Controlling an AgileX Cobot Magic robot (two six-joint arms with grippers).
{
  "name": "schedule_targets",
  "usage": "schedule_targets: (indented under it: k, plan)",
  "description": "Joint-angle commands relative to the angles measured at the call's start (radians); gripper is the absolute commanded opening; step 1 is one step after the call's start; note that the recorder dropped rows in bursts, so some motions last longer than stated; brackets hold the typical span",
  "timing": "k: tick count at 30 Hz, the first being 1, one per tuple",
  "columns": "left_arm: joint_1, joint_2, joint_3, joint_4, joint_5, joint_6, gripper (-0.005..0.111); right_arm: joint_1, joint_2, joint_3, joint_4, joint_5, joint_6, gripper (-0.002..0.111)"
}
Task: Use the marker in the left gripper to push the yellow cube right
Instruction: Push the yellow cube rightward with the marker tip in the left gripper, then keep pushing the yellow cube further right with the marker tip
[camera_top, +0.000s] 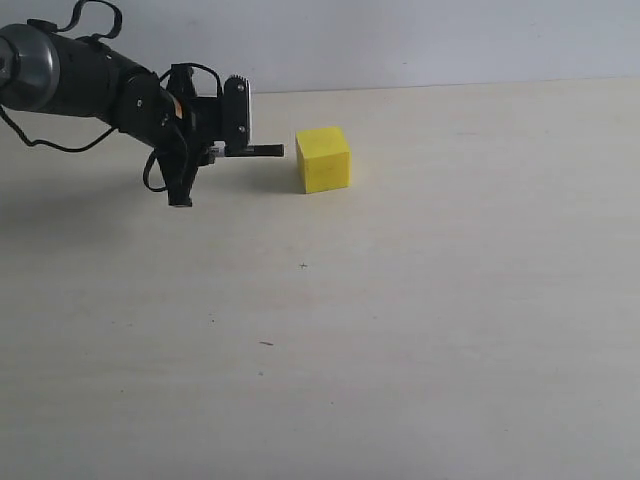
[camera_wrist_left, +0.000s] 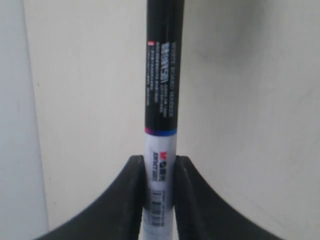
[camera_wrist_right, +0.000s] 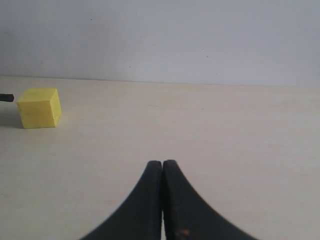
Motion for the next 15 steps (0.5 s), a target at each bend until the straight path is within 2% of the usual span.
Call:
schedule_targets:
  k: [1, 5, 10, 15]
  plan:
    - [-0.001, -0.007, -0.004, -0.004, -0.078, -0.013, 0.000, 0.004, -0.006, 0.005, -0.001, -0.006, -0.002, 0.000]
    - [-0.019, 0.022, -0.004, -0.004, -0.176, -0.013, 0.000, 0.004, -0.006, 0.005, -0.001, -0.006, -0.002, 0.000]
    - [-0.032, 0.048, -0.008, -0.006, -0.161, -0.023, 0.000, 0.004, -0.006, 0.005, -0.001, -0.006, -0.002, 0.000]
    - [-0.001, 0.020, -0.008, -0.006, -0.144, -0.132, 0.000, 0.004, -0.006, 0.005, -0.001, -0.006, -0.002, 0.000]
